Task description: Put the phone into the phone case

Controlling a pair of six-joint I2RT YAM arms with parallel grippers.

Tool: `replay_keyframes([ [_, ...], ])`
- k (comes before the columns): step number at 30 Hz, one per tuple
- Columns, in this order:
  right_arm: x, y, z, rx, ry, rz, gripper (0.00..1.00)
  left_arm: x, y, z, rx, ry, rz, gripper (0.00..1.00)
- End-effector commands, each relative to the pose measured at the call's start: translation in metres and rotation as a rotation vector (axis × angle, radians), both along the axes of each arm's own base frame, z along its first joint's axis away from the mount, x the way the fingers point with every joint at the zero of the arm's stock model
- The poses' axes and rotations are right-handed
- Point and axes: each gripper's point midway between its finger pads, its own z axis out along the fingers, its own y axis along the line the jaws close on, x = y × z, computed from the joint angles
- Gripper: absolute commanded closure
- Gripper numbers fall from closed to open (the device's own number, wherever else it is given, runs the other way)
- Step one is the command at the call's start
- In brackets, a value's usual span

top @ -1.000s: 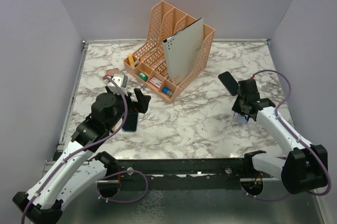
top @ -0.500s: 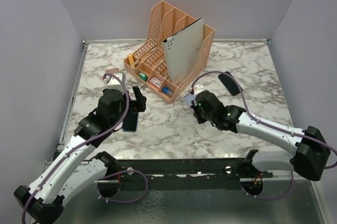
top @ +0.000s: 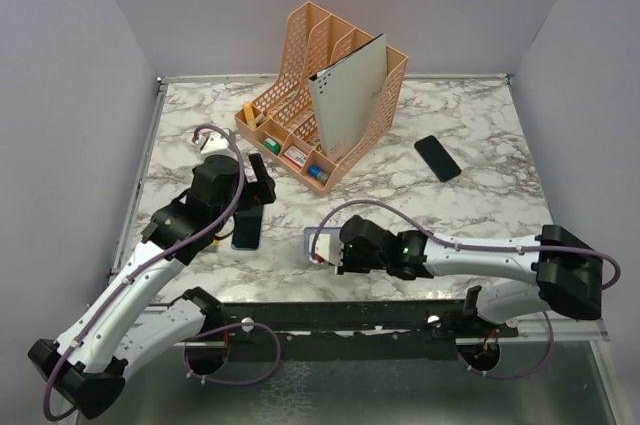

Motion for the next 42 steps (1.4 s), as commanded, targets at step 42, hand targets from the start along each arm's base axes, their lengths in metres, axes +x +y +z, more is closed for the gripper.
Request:
replay_keyframes([
  [42, -0.006, 0.031, 0.007, 0.035, -0.368, 0.462, 0.99, -0.041, -0.104, -0.152, -0.165, 0.498, -0.502, 0.26],
])
